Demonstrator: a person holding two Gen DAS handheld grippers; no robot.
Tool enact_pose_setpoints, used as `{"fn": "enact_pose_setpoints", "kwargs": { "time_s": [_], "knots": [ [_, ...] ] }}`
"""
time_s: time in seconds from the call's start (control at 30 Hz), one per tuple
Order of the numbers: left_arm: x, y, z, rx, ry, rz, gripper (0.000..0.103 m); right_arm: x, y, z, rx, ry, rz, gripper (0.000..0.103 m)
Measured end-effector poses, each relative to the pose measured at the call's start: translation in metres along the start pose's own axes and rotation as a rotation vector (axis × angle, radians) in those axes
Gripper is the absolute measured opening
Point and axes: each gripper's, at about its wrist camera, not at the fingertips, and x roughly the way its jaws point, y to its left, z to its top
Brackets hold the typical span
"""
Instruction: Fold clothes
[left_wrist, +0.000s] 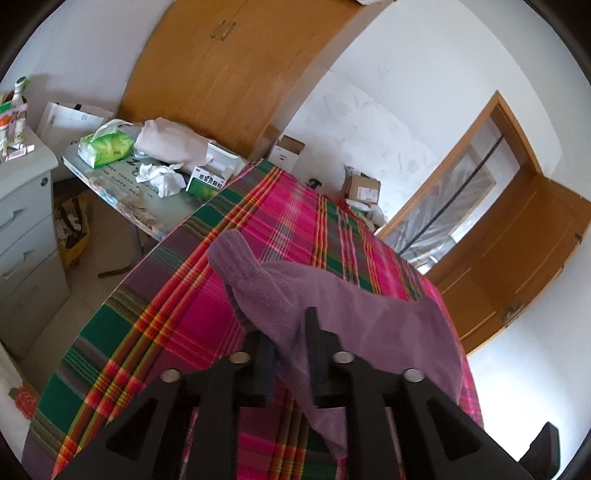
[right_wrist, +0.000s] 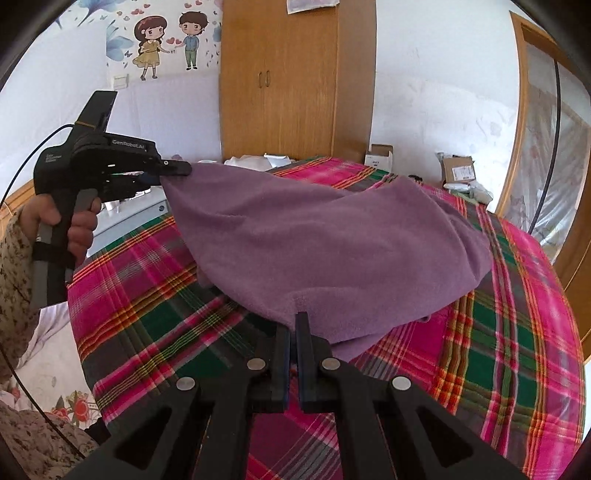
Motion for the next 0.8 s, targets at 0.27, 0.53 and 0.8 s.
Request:
{"fn": "enact_pose_setpoints", "kwargs": {
  "time_s": [0.27, 0.53, 0.8],
  "knots": [
    [-0.031, -0.02, -0.01, 0.088, -0.028, 0.031, 0.036, -0.006, -0.009, -0.006, 0.053, 0.018, 0.04, 0.011],
    [-0.043, -0.08, -0.02, 0.277, -0.041, -0.083, 0.043, -0.039, -0.055, -0.009, 0.235, -0.068, 0.132, 0.031],
    [0.013, -0.15, -0.054, 0.429, 0.143, -0.22, 0.051, -0.026, -0.119, -0.028, 0.523, -0.027, 0.118, 0.042]
  ]
}}
